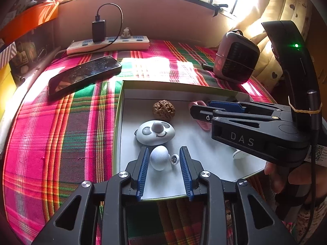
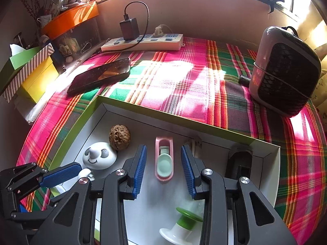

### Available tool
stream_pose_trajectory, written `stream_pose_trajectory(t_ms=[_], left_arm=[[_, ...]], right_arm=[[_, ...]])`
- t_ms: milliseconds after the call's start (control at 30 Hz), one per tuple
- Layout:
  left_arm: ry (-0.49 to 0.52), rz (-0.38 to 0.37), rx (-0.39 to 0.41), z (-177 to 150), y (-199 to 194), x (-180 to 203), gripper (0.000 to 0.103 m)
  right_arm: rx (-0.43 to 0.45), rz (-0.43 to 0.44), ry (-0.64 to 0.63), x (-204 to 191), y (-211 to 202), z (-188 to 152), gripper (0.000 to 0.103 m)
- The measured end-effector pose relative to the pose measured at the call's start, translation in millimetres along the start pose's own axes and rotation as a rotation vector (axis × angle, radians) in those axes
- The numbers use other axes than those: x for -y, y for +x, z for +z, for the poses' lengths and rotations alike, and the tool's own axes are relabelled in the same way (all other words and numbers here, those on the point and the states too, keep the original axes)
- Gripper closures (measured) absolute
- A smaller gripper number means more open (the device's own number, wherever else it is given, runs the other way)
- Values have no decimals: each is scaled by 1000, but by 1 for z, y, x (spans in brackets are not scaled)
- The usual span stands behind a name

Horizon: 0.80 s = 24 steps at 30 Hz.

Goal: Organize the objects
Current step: 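Open the right gripper to release the pink clip in the box, then open the left gripper to release the white egg in the box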

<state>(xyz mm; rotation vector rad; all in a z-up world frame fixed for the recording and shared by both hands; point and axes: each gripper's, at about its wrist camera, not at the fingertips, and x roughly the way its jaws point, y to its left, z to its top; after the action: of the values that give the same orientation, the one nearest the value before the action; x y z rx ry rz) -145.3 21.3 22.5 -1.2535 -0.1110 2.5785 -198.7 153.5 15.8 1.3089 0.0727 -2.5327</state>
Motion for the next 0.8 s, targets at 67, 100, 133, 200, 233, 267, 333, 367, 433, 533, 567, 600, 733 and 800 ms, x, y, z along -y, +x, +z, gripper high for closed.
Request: stream_pose_trajectory(t_ms=[67, 100, 133, 200, 233, 267, 333, 367, 433, 533, 567, 600, 733, 800], left_arm=[[0, 3, 1, -1, -2, 1, 72], [-1, 7, 2, -1, -3, 1, 72], [-1, 7, 3, -2, -4, 1, 72], [-3, 12, 7, -2, -7, 1, 71], [-2, 15, 9, -2, -9, 2, 71], [1, 15, 11, -3, -10, 2, 71], [-1, 16, 15, -4, -14, 3, 71], [-2, 11, 17, -5, -16, 4, 70], [0, 5, 24, -7, -21, 5, 70], [14, 9, 31, -10, -26, 8, 70], [19, 12, 34, -11, -28, 9, 70], [19, 12, 38, -12, -30, 9, 70], [18, -2, 51, -16, -40, 11, 70], [19, -9, 57, -18, -44, 12, 70]], right_arm=[[2, 0, 3, 0, -3, -1, 67], [4, -1, 3, 0, -4, -2, 67], [7, -2, 2, 0, -5, -3, 67], [13, -4, 5, -1, -9, -6, 67], [17, -5, 7, -1, -11, -7, 67], [20, -7, 11, -1, -13, -8, 67], [32, -6, 18, -1, -18, -11, 67], [38, -5, 22, -1, -21, -12, 67], [52, -7, 24, -2, -28, -16, 67], [65, -17, 19, -4, -37, -22, 67], [71, -21, 18, -5, -41, -25, 67], [78, -24, 18, -5, -44, -26, 67], [97, -32, 30, -4, -56, -32, 67], [110, -39, 30, -4, -62, -36, 67]])
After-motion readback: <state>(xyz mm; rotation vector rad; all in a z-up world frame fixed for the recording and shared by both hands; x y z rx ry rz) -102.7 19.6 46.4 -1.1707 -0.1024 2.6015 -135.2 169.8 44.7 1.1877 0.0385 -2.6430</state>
